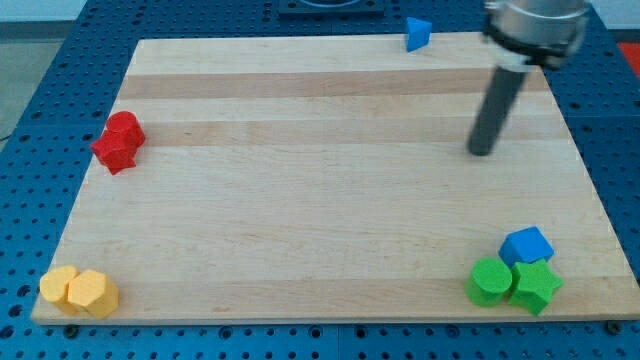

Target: Nudge the blue triangle a bit right

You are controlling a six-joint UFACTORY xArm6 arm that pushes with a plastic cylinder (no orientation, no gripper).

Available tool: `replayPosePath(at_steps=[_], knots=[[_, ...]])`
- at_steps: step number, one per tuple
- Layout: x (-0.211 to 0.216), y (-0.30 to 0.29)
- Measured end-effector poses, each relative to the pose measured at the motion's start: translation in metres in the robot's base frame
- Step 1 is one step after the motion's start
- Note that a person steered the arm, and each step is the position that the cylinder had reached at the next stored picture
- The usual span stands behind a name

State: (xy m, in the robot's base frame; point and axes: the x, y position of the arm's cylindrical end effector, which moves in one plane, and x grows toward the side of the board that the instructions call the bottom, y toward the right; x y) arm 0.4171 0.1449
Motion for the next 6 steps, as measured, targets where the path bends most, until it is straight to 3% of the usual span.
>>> replayPosePath(at_steps=[1, 3, 4, 6], knots=[[-0.030, -0.086], [-0.193, -0.125], [-0.224, -0.122], [-0.225, -0.034]])
